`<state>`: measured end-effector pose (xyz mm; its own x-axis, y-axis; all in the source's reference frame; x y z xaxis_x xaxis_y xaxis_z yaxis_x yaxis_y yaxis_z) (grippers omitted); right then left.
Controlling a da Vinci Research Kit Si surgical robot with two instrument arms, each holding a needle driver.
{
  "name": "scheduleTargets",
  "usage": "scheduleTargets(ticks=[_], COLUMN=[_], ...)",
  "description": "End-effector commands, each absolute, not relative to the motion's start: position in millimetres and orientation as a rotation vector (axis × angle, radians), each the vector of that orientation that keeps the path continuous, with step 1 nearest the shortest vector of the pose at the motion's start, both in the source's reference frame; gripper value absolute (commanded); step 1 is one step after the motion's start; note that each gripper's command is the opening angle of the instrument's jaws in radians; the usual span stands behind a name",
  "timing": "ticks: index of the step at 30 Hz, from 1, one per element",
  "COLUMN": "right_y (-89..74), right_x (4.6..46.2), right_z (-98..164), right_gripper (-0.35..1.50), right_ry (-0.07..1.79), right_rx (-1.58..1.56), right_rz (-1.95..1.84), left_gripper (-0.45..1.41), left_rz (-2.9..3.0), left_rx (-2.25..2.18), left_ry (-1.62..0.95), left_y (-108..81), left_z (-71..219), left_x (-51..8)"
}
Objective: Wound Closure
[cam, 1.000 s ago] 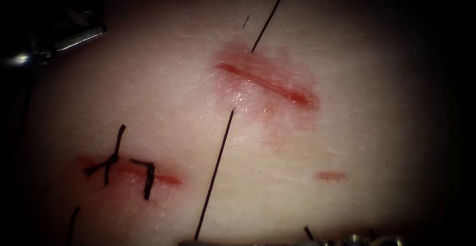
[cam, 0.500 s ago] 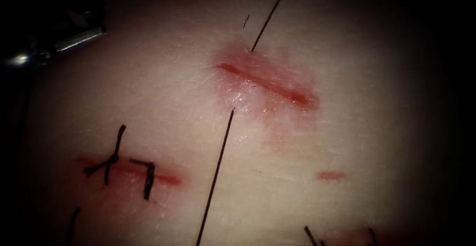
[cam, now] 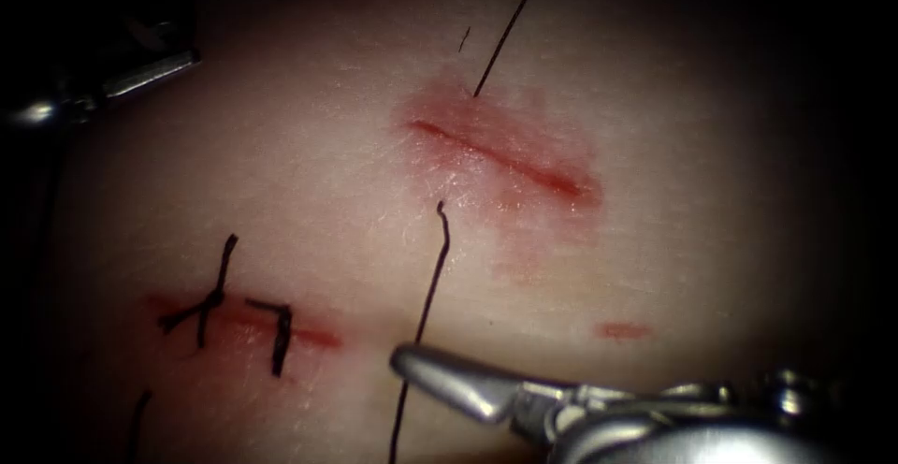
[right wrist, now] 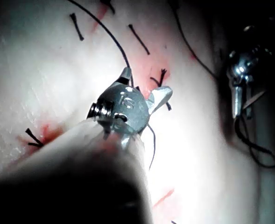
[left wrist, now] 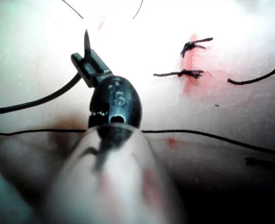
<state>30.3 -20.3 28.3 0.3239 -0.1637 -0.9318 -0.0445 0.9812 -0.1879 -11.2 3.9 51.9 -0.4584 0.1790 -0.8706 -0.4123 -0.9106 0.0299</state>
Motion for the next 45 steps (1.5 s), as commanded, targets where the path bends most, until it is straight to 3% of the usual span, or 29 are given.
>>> scheduleTargets(ticks=[1,10,31,36,37,38,39,45], right_y=[-19.2,-17.8,-16.6,-17.1,-17.3,-17.3,-17.5,-17.6], right_x=[30.7,29.2,31.0,32.1,32.4,32.4,32.0,31.1], right_z=[29.1,31.6,45.0,45.9,46.0,46.0,45.8,45.0], right_gripper=[1.48,1.41,1.36,1.26,0.67,0.67,-0.35,-0.35], right_ry=[1.234,1.199,1.138,1.131,1.133,1.133,1.129,1.097], right_rx=[-0.204,-0.244,-0.182,-0.183,-0.181,-0.181,-0.183,-0.194], right_rz=[-0.087,-0.05,-0.088,-0.091,-0.087,-0.087,-0.087,-0.073], left_gripper=[-0.45,-0.45,-0.45,-0.45,-0.45,-0.45,-0.45,-0.45], left_rz=[2.396,2.396,2.399,2.399,2.399,2.399,2.399,2.399], left_rx=[-1.391,-1.392,-1.39,-1.39,-1.389,-1.389,-1.389,-1.389], left_ry=[0.337,0.337,0.338,0.339,0.339,0.339,0.339,0.339], left_y=[3.8,3.8,3.7,3.7,3.7,3.7,3.7,3.7], left_z=[52.4,52.4,52.7,52.7,52.7,52.7,52.7,52.7], left_x=[-11.7,-11.6,-11.7,-11.7,-11.7,-11.7,-11.7,-11.7])
